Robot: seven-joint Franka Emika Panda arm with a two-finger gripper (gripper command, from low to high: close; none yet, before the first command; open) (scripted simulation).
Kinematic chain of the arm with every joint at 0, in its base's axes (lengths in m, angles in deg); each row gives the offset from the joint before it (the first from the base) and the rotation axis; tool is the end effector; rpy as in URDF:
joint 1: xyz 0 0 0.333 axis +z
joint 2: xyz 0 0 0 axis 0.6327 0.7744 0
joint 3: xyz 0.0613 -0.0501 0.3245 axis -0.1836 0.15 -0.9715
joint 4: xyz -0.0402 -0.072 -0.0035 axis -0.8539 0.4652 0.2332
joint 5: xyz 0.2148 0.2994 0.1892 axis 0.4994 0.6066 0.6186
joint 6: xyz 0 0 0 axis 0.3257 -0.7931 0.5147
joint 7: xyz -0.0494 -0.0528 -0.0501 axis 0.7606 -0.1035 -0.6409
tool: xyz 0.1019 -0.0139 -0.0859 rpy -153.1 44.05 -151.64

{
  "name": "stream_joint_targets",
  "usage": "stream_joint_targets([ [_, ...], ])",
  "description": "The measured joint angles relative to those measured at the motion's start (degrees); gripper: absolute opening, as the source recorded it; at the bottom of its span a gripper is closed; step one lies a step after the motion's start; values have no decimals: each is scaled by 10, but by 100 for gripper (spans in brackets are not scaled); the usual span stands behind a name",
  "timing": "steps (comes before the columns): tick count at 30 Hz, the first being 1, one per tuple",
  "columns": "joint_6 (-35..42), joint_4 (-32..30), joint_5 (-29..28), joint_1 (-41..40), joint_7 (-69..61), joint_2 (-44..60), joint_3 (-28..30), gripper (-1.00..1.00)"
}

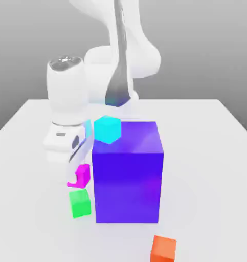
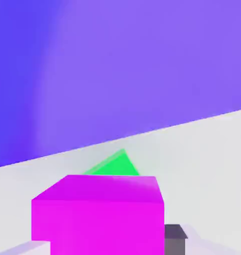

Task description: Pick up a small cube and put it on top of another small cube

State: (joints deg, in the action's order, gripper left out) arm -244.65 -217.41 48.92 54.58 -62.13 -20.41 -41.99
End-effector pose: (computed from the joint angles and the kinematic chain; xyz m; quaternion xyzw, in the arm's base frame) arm 0.3404 -0.1213 0.1903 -0.9621 -0.2725 -0.0069 0.0036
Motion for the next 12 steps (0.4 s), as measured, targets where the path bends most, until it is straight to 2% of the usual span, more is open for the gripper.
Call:
stream_joint_targets([
  [8,-54,1,121,20,-84,68,-3,-100],
  [12,-77,4,197,12,-139,104,-38,-100],
])
